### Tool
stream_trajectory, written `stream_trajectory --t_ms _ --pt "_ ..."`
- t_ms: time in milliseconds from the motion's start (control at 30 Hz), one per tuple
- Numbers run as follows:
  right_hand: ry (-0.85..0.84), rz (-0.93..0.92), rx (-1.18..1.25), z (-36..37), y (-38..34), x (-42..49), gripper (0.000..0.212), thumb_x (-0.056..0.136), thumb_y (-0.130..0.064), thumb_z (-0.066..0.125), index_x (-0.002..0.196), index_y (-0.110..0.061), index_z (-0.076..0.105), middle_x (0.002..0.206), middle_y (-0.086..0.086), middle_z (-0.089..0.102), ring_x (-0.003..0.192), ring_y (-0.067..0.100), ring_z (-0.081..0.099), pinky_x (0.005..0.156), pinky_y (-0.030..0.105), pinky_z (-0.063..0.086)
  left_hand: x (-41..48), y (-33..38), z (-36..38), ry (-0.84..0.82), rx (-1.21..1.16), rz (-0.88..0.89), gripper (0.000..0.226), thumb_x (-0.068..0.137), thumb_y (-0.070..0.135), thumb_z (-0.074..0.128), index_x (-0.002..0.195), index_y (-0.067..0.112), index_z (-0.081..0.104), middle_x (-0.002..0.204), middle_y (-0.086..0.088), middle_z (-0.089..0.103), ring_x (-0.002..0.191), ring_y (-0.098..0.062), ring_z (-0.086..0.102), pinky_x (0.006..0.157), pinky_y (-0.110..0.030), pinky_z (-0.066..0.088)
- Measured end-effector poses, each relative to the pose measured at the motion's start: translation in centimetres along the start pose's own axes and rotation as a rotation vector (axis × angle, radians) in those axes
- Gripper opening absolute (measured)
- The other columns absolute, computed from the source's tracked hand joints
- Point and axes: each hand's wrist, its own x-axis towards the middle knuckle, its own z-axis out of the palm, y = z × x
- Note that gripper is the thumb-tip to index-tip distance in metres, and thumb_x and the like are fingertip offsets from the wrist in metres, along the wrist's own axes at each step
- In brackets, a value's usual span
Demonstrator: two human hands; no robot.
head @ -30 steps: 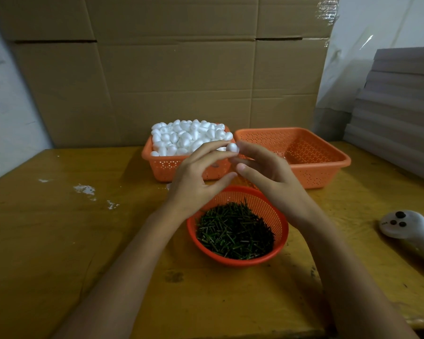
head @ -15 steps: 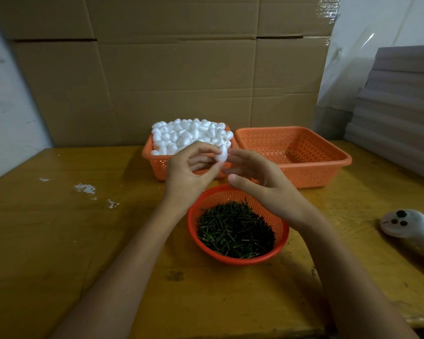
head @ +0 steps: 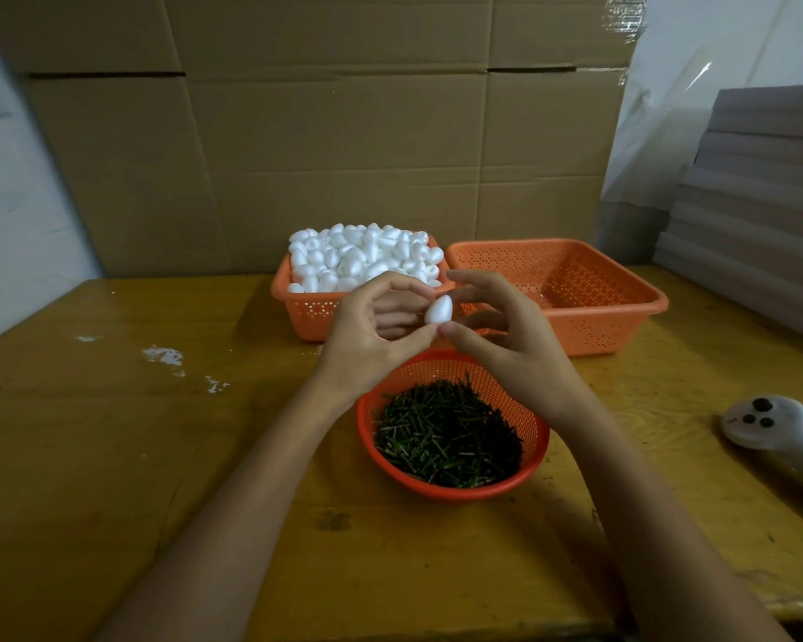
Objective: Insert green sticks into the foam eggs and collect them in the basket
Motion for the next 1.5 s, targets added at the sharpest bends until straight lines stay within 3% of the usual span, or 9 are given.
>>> stream_trajectory --t_ms 200,367,533,733,1000,1233,1500 --pt "0.044 -0.017 -0.023 -0.09 0.52 0.24 0.044 0.089 -0.014 0.081 0.128 -0.02 0.062 0.115 -0.006 0.072 0.091 0.019 0.074 0.079 0.049 0.062 -0.06 0.16 -0.05 -0.052 -0.045 -0.049 0.042 0.087 -0.002 0.083 0.123 0.009 0.065 0.109 -0.011 0.08 0.099 -0.028 0.079 0.089 -0.043 0.064" --pt "0.06 -0.049 -0.024 -0.08 0.61 0.21 0.028 0.09 -0.021 0.081 0.115 -0.022 0.069 0.114 -0.012 0.071 0.09 0.017 0.073 0.076 0.045 0.063 0.03 0.31 -0.19 -0.084 -0.073 -0.066 0.038 0.085 -0.004 0.083 0.117 0.013 0.07 0.112 -0.01 0.079 0.101 -0.029 0.079 0.088 -0.038 0.064" --pt "0.053 -0.06 -0.042 -0.09 0.59 0.25 0.029 0.089 -0.025 0.081 0.116 -0.023 0.071 0.116 -0.013 0.072 0.088 0.016 0.074 0.074 0.043 0.064 -0.04 0.32 0.05 -0.078 -0.071 -0.062 0.046 0.08 -0.009 0.085 0.114 0.017 0.069 0.118 -0.006 0.077 0.097 -0.028 0.08 0.086 -0.032 0.064" --pt "0.089 -0.076 -0.063 -0.09 0.75 0.32 0.038 0.088 -0.02 0.084 0.123 -0.02 0.069 0.113 -0.011 0.075 0.085 0.015 0.075 0.077 0.044 0.063 0.0 0.38 -0.04 -0.091 -0.097 -0.043 0.052 0.084 -0.009 0.082 0.125 0.019 0.067 0.118 -0.01 0.076 0.098 -0.031 0.08 0.088 -0.036 0.064" --pt "0.128 -0.061 -0.136 -0.28 0.78 0.18 0.023 0.086 -0.027 0.085 0.107 -0.025 0.075 0.103 -0.012 0.076 0.085 0.01 0.074 0.071 0.044 0.063 -0.09 0.22 -0.07 -0.099 -0.062 -0.057 0.04 0.086 -0.005 0.083 0.12 0.011 0.069 0.118 -0.008 0.076 0.099 -0.029 0.079 0.09 -0.042 0.064" --pt "0.149 -0.049 -0.167 -0.31 0.56 0.18 0.012 0.089 -0.021 0.082 0.1 -0.024 0.078 0.097 -0.014 0.078 0.085 0.007 0.074 0.076 0.043 0.062 -0.02 0.12 0.1 -0.056 -0.078 -0.056 0.035 0.083 0.002 0.087 0.111 0.017 0.072 0.109 -0.006 0.08 0.103 -0.023 0.078 0.085 -0.027 0.061" --pt "0.192 -0.058 -0.223 -0.3 0.23 0.0 0.008 0.09 -0.02 0.08 0.093 -0.026 0.077 0.085 -0.015 0.076 0.08 0.004 0.072 0.07 0.027 0.058 -0.09 0.21 0.04 -0.074 -0.112 -0.053 0.034 0.079 0.005 0.089 0.102 0.025 0.074 0.119 -0.005 0.076 0.096 -0.03 0.08 0.084 -0.034 0.065"
